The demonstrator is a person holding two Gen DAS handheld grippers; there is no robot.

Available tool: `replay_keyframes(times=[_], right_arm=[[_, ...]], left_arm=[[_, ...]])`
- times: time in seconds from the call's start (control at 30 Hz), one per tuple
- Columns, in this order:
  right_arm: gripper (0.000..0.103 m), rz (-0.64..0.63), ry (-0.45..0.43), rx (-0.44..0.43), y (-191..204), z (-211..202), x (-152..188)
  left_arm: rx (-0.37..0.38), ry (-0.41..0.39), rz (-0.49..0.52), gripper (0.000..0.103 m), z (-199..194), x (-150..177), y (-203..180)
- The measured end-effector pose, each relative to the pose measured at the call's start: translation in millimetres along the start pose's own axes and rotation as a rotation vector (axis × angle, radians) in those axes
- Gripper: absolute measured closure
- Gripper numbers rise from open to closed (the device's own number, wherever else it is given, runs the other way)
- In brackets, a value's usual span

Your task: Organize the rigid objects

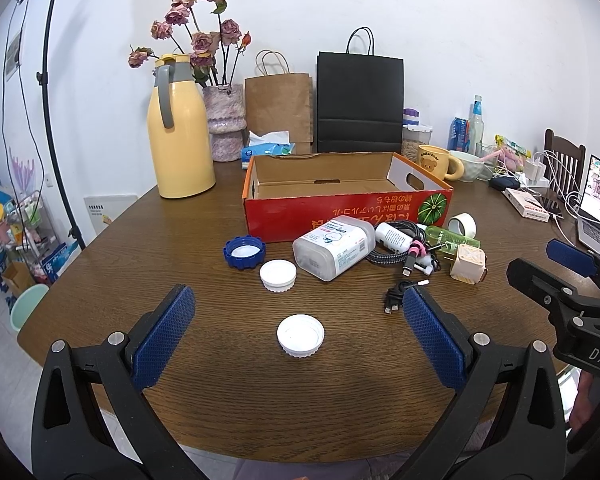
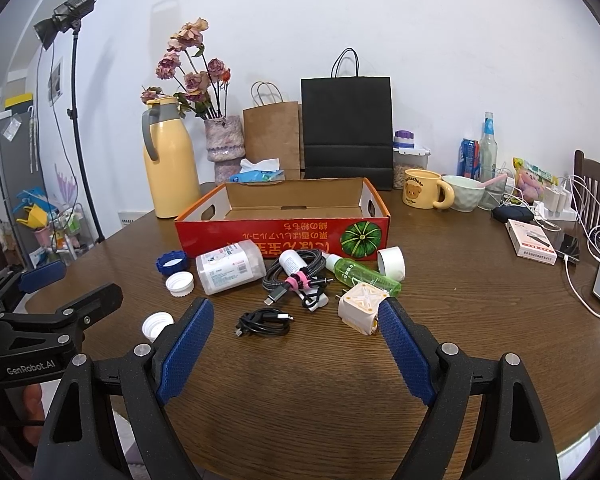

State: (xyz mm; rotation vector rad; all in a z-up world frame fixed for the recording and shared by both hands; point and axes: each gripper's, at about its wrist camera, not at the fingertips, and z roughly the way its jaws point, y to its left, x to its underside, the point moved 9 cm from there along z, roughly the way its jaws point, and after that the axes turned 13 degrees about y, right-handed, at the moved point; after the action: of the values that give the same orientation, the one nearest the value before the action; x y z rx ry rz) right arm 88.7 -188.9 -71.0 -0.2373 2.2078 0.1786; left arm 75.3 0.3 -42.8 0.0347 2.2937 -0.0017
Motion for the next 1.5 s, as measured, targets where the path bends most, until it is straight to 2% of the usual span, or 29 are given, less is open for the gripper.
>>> replay_keyframes(times=[0.57,0.9,1.1,1.2,1.37,1.5], right_arm=[[0.014,0.002,0.005,0.000,0,0,1],[0.014,0.010,0.030,-0.002,-5,9,6],[0.014,0.018,0.052,-0.004,-8,17,9],[0.014,0.020,0.070,-0.008,-9,23,11],[0.014,0.015,0.105,-0.013,-9,35,15],[0.014,0.013,0.125,-0.015,-9,43,17]], left_arm=[[0.014,0.008,-0.001,0.000,5,2,5],[0.026,0.091,-0.003,0.000,21,11,1],[0.026,0.212,-0.054,0.001,49,21,12],[0.027,0.252,-0.052,0.005,60,27,11],[0.028,0.294,-0.049,0.023,74,32,9],[0.026,0.328,-0.061,0.033,85,36,10]])
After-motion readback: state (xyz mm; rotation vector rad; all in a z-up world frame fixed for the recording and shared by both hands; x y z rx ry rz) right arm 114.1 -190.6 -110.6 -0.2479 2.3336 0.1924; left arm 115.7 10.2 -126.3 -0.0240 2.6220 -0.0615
